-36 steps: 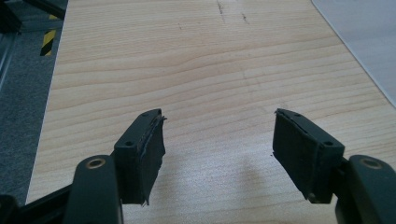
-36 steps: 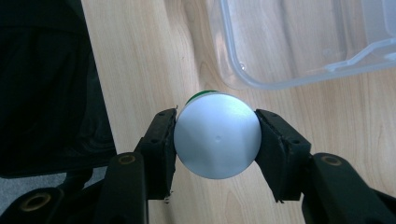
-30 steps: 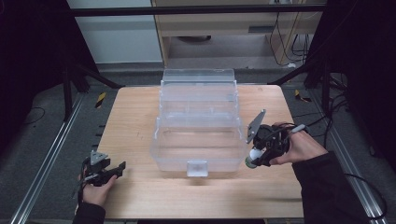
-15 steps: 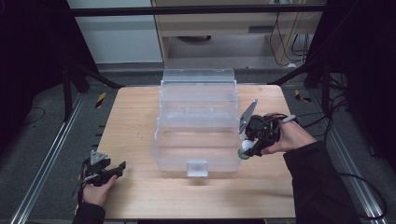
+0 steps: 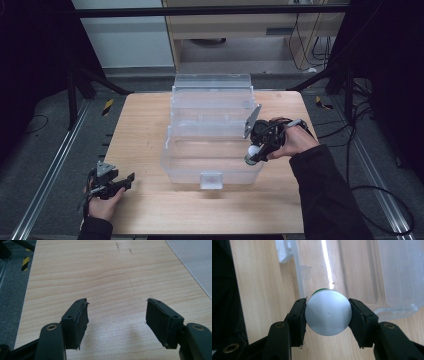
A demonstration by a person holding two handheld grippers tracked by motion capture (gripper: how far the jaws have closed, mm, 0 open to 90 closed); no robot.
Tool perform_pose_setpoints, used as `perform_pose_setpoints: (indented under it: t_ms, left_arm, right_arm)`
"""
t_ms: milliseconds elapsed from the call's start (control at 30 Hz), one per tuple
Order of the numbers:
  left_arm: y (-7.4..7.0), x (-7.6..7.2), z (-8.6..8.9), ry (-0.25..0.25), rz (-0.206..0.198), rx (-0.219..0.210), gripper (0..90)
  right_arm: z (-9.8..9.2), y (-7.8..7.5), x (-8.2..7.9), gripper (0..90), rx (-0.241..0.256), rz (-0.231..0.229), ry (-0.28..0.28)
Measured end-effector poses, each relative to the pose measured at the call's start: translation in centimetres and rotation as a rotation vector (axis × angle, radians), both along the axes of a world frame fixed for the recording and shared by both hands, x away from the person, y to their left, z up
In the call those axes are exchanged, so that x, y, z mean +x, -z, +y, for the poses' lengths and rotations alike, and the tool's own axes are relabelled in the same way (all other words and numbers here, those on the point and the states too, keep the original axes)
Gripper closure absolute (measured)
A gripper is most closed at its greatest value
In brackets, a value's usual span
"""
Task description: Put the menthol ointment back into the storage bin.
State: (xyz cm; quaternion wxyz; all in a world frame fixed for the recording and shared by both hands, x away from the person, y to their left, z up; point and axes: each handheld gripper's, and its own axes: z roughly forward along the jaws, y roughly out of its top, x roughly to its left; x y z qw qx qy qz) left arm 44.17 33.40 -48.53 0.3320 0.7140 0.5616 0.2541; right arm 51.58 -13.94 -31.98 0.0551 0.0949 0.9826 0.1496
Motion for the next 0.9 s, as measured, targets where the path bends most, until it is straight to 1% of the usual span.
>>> perform_pose_setpoints:
  t_ms: [100,133,300,367,400,467,700,800,900]
  left_arm:
    - [0.0,0.0,0.0,0.001,0.001,0.001,33.5]
    - [0.0,0.0,0.0,0.001,-0.001,0.001,33.5]
    - [0.0,0.0,0.0,0.0,0.0,0.001,33.5]
    - [0.0,0.0,0.0,0.0,0.0,0.001,33.5]
    - [0.0,0.0,0.0,0.0,-0.002,0.0,33.6]
    - [0.0,0.0,0.0,0.0,-0.001,0.001,33.6]
    - [0.0,0.0,0.0,0.002,0.0,0.004,33.8]
    - [0.0,0.0,0.0,0.002,0.0,0.003,33.8]
    - [0.0,0.0,0.0,0.003,0.001,0.005,33.8]
  right_arm:
    - [0.4,0.4,0.4,50.5,0.003,-0.004,-0.002]
    - [0.6,1.0,0.7,50.5,-0.008,-0.008,-0.002]
    - [1.0,2.2,1.2,50.5,-0.02,0.005,-0.005]
    - [1.0,2.3,1.3,50.5,-0.022,0.005,-0.002]
    - [0.8,2.8,1.5,50.4,-0.029,0.005,-0.003]
    - [0.8,3.0,1.6,50.4,-0.034,0.006,0.002]
    - [0.5,4.0,1.8,50.4,-0.042,0.021,0.003]
    - [0.4,4.3,1.8,50.4,-0.044,0.029,0.013]
    - [0.3,4.6,1.9,50.4,-0.05,0.033,0.009]
